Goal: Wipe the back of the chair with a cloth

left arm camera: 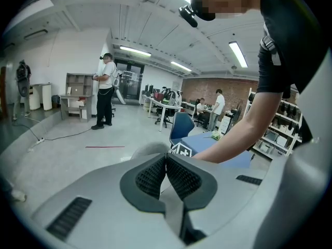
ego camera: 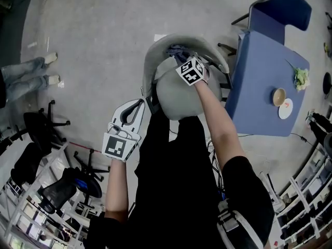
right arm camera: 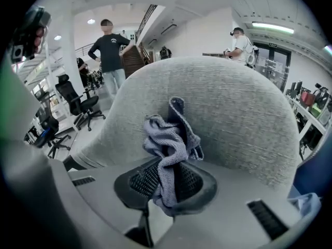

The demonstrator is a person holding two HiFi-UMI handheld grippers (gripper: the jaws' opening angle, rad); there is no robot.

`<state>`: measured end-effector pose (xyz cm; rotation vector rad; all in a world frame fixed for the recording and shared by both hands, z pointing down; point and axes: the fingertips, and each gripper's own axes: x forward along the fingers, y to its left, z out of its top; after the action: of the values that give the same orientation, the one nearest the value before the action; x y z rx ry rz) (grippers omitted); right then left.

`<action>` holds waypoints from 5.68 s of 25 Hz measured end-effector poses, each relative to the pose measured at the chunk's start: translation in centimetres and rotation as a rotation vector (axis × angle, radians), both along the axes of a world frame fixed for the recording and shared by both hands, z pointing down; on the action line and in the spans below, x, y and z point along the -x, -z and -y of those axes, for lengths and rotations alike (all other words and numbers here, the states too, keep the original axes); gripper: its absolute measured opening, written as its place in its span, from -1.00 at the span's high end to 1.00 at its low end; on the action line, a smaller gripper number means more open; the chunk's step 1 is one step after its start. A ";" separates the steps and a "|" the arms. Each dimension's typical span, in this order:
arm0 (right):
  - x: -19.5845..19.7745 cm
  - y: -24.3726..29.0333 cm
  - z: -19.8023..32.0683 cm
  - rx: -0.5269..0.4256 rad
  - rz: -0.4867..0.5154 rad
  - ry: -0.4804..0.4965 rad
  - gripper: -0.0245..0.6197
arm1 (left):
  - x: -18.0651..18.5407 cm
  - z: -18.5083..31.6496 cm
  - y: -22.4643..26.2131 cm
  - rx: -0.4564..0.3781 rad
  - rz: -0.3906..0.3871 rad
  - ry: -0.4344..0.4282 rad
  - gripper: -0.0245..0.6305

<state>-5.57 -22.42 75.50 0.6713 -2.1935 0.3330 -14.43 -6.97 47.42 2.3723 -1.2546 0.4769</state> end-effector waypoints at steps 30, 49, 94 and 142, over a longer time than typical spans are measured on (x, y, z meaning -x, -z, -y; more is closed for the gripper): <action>11.2 -6.6 -12.3 0.061 0.006 0.403 0.68 | 3.0 2.7 -4.5 0.006 -0.023 0.050 0.84; 11.8 -9.1 -15.4 0.147 0.057 0.361 0.68 | 3.2 2.6 -7.6 0.035 -0.037 0.073 0.84; -18.5 -10.8 -0.9 0.093 0.048 -0.795 0.68 | -1.2 3.6 -7.4 0.034 -0.047 0.002 0.84; -15.7 25.3 -15.7 -0.234 0.302 -0.173 0.68 | -5.2 -7.6 8.2 -0.138 0.054 0.017 0.84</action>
<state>10.15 -6.68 50.18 0.9987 -2.4923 0.2824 -9.21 0.60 39.17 2.4751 -1.3710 0.4665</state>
